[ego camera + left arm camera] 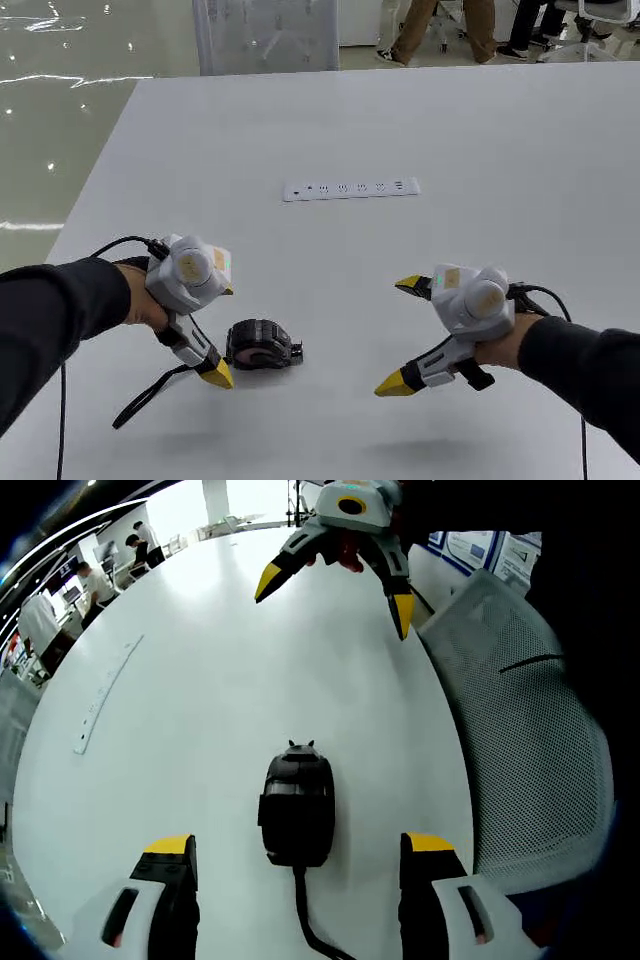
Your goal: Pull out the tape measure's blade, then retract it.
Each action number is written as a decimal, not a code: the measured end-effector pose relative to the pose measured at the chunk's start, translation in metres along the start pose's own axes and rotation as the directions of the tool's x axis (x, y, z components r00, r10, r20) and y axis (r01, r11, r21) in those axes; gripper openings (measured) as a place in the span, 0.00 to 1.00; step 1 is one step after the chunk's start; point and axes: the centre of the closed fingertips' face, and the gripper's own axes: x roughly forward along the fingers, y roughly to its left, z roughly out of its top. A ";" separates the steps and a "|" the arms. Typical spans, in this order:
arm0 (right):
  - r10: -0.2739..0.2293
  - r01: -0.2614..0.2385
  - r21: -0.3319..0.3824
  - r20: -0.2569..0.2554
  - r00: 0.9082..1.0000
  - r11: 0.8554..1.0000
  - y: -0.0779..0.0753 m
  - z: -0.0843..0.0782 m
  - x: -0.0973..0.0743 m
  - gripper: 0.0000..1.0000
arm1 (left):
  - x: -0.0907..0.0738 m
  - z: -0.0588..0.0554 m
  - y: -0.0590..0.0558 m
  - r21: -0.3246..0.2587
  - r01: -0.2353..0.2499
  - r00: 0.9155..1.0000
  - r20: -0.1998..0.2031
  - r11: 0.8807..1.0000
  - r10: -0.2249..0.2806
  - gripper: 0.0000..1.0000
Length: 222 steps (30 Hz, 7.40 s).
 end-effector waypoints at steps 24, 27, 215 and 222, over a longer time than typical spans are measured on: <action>0.145 -0.154 -0.089 -0.099 0.984 0.984 0.005 0.023 0.074 0.85 | 0.042 0.001 -0.001 0.037 0.010 0.998 -0.059 0.999 -0.008 0.34; 0.153 -0.160 -0.084 -0.091 0.984 0.983 0.008 0.026 0.081 0.82 | 0.042 0.002 -0.002 0.026 0.007 0.999 -0.039 1.000 -0.006 0.34; 0.166 -0.189 -0.056 -0.277 0.946 0.980 -0.013 -0.059 0.055 0.11 | 0.041 0.002 -0.001 -0.047 0.007 0.999 -0.036 0.999 -0.009 0.33; 0.163 -0.185 -0.052 -0.279 0.946 0.981 -0.015 -0.063 0.050 0.11 | 0.042 0.002 -0.001 -0.048 0.007 0.999 -0.037 0.999 -0.009 0.34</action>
